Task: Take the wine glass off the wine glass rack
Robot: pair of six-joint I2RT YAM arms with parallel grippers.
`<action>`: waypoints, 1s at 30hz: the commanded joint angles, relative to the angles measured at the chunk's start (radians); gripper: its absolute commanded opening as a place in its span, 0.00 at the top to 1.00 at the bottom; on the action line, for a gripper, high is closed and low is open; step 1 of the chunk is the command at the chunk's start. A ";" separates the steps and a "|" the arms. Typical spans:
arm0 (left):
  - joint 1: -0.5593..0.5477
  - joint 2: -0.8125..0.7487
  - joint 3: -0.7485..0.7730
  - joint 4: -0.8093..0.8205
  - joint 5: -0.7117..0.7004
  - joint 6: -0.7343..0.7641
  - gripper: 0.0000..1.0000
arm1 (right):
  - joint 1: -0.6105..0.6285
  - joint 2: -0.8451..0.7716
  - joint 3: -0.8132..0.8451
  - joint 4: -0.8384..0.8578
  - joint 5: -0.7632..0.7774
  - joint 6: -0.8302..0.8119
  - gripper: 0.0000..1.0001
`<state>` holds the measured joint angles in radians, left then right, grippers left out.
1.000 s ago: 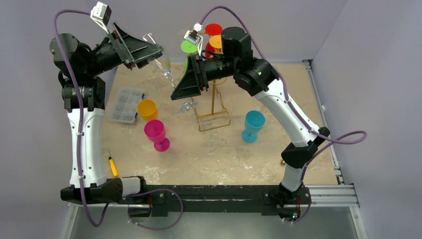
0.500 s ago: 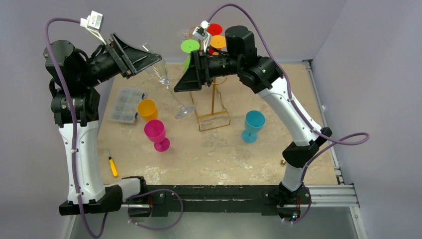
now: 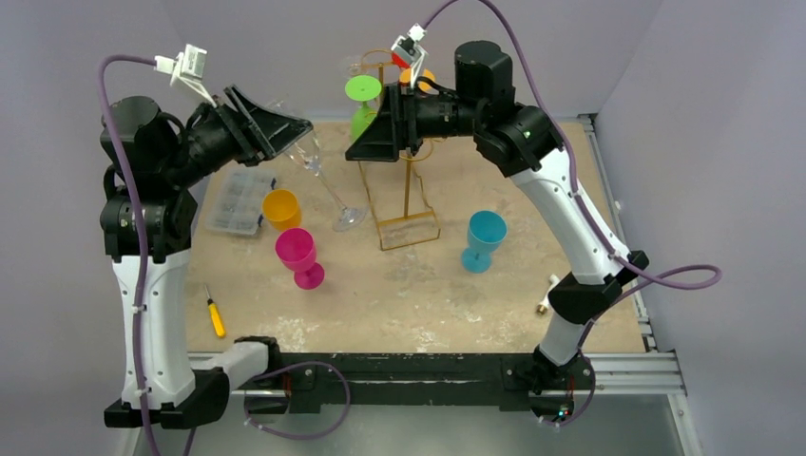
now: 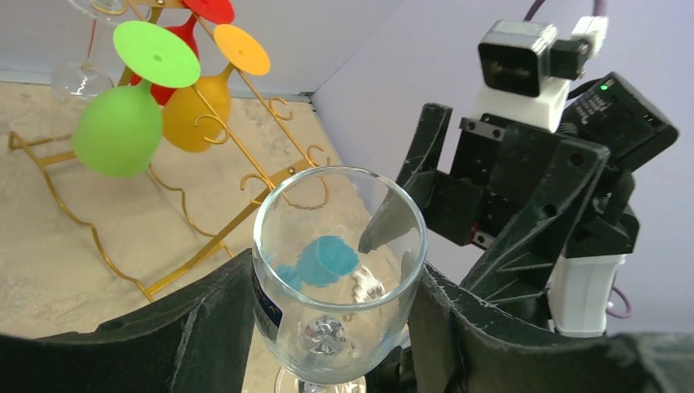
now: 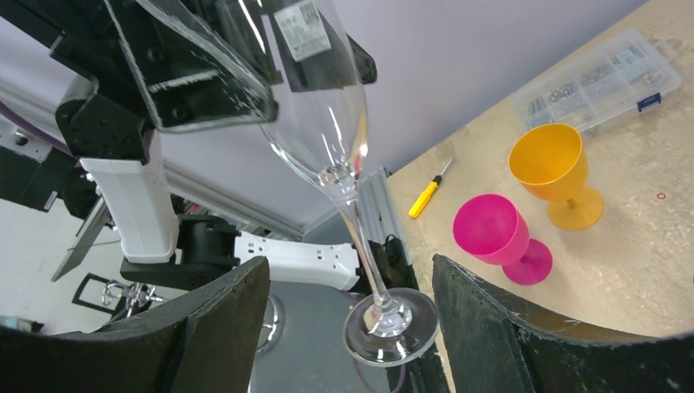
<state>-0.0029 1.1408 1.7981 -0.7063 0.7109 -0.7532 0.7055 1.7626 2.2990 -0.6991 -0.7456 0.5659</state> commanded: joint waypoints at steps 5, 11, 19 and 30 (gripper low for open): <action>-0.053 -0.139 -0.193 0.178 -0.196 0.078 1.00 | -0.009 -0.057 -0.014 0.035 0.029 -0.021 0.28; -0.082 -0.224 -0.334 0.296 -0.298 0.135 1.00 | -0.012 -0.058 -0.020 0.035 0.031 -0.020 0.28; -0.121 -0.256 -0.396 0.307 -0.392 0.224 1.00 | -0.014 -0.055 -0.025 0.041 0.032 -0.015 0.28; -0.263 -0.190 -0.384 0.199 -0.538 0.430 1.00 | -0.014 -0.060 -0.040 0.047 0.038 -0.010 0.29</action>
<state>-0.2066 0.9279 1.3933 -0.5255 0.2584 -0.4255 0.6971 1.7378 2.2642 -0.6872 -0.7223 0.5640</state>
